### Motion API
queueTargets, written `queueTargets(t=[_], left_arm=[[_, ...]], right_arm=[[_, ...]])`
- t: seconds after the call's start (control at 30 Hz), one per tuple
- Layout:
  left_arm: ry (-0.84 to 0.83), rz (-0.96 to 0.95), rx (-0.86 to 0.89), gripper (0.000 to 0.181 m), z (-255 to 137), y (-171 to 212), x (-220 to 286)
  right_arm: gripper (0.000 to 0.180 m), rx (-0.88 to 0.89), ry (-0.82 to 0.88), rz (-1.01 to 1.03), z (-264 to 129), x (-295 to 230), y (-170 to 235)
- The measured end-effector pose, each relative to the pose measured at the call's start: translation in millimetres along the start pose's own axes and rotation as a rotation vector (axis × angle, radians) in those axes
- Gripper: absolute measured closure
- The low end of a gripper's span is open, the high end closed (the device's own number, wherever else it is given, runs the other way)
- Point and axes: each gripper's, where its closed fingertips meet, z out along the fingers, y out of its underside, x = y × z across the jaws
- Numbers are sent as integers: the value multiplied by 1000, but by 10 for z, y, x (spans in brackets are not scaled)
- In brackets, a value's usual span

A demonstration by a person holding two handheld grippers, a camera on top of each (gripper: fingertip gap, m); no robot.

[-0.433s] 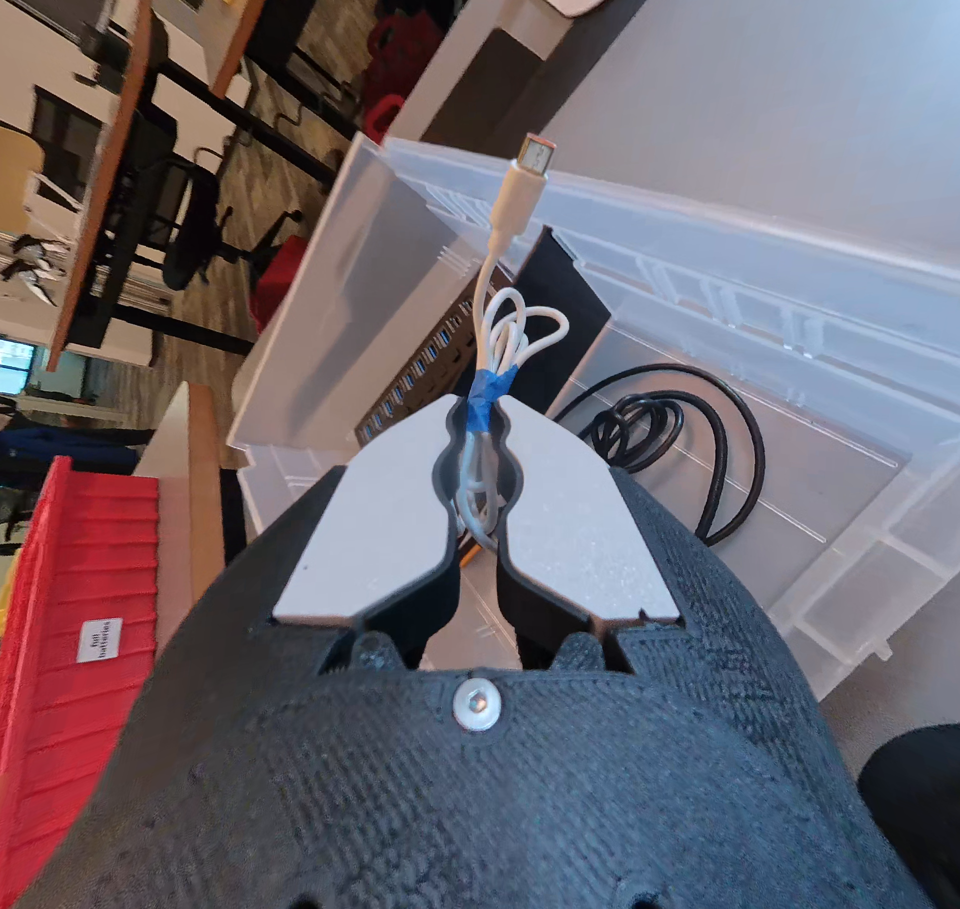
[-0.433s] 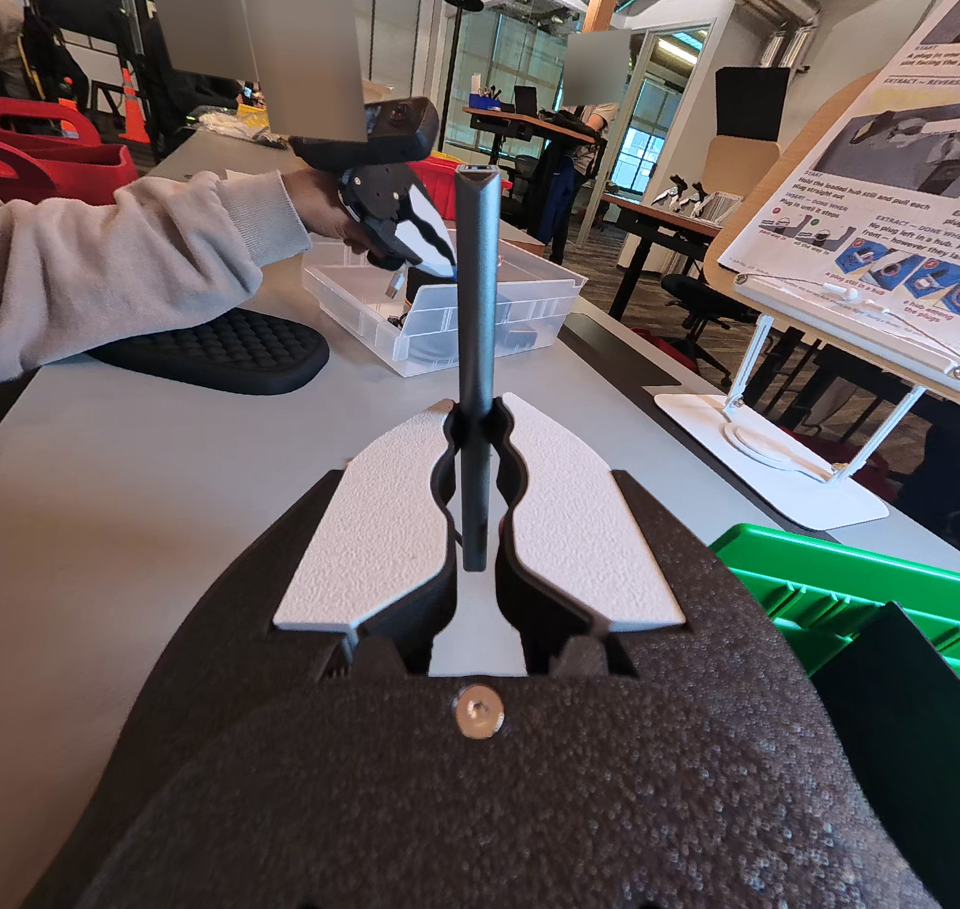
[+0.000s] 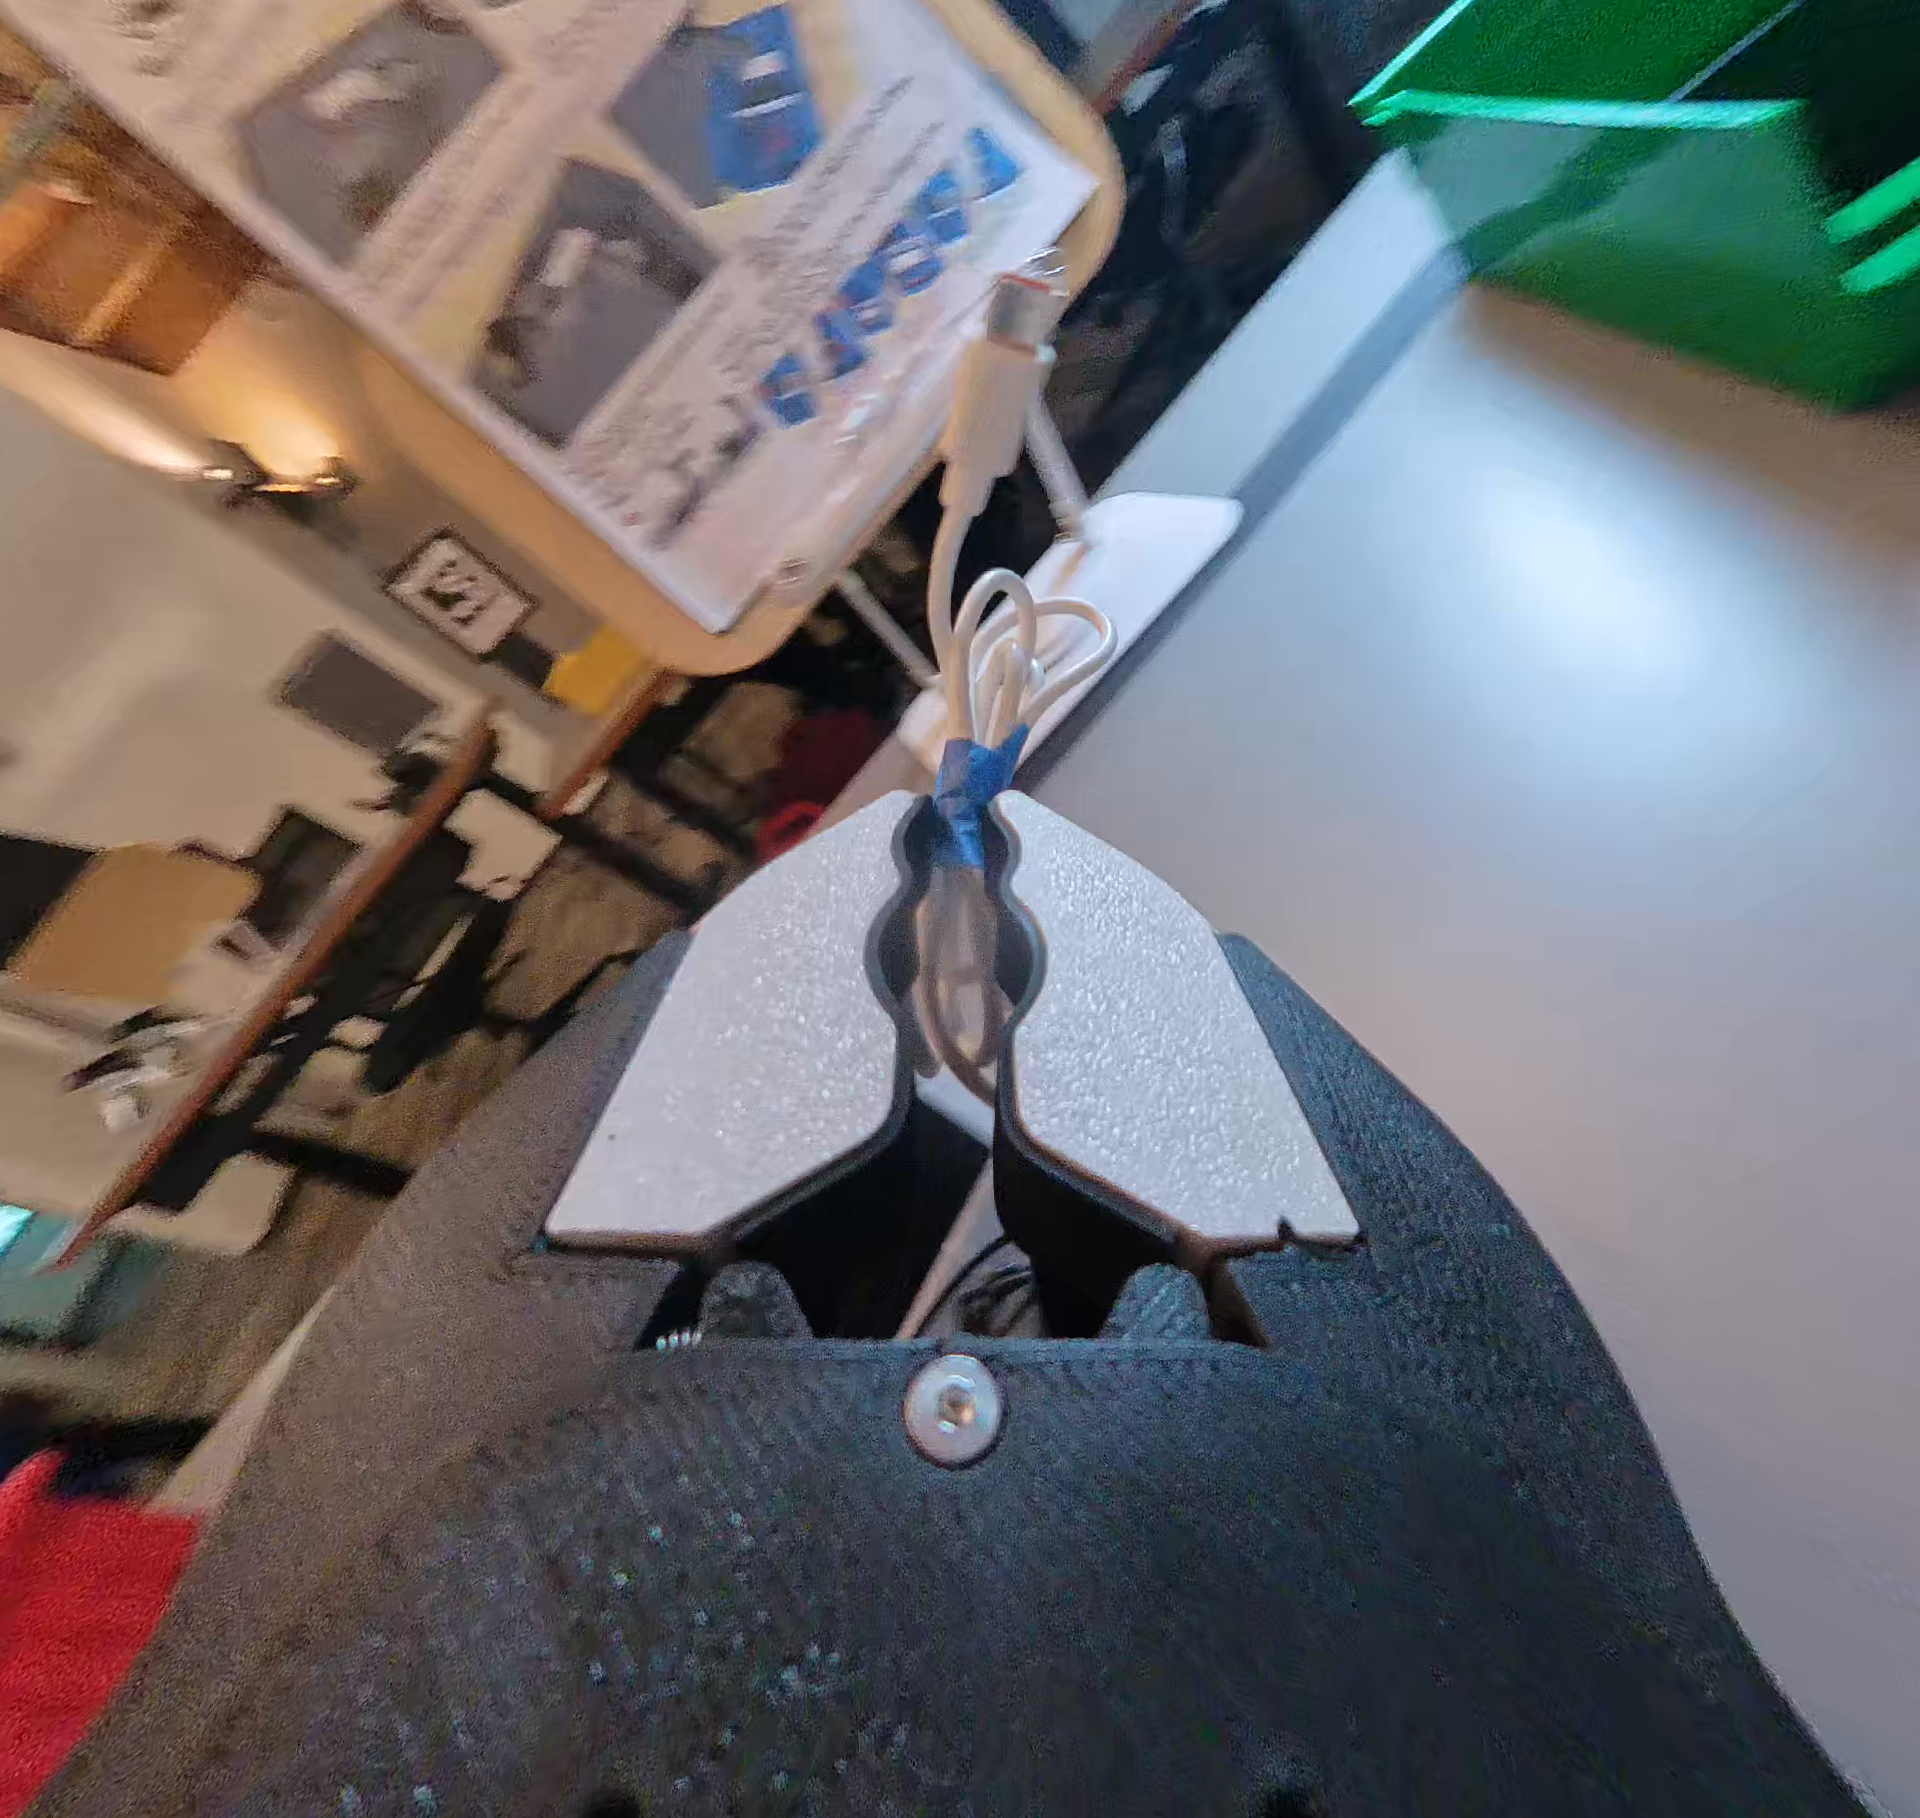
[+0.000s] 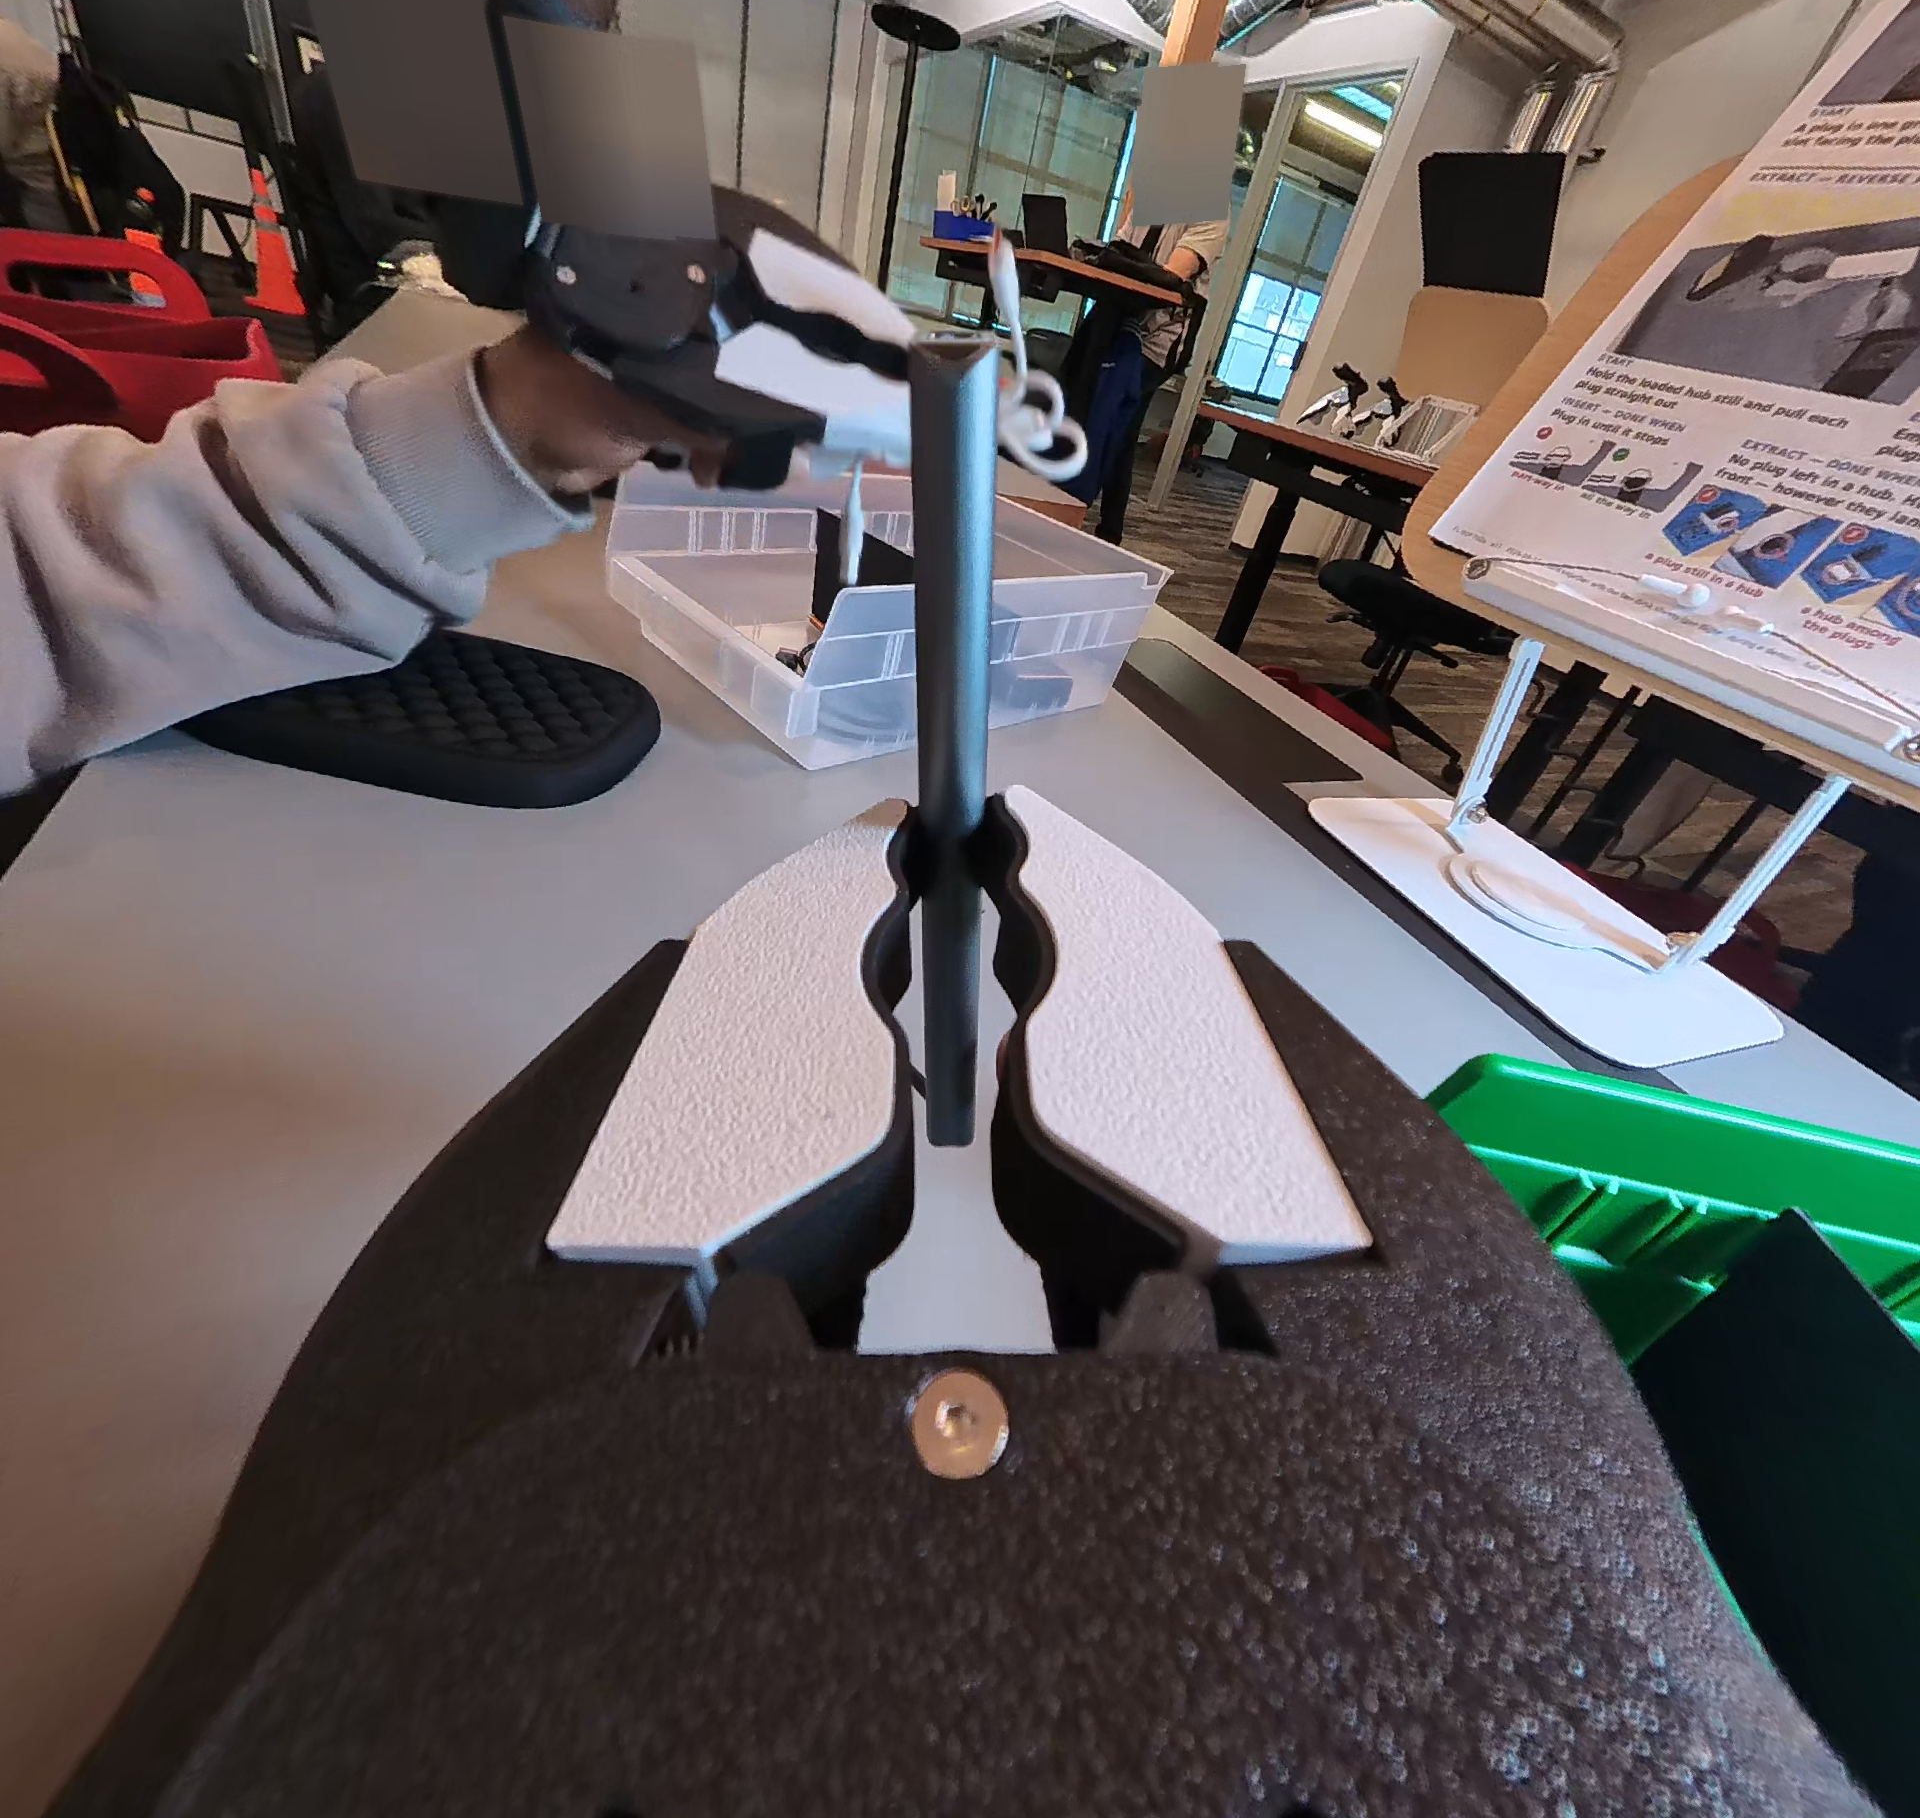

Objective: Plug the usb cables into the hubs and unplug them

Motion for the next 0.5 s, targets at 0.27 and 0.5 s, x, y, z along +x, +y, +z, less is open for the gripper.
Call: queueTargets(t=[0.27, 0.5], left_arm=[[283, -3, -40, 171, 270, 6, 1107], [495, -182, 56, 164, 185, -146, 1447]], right_arm=[[169, 68, -49, 15, -40, -85, -145], [169, 94, -102, 51, -29, -178, -175]])
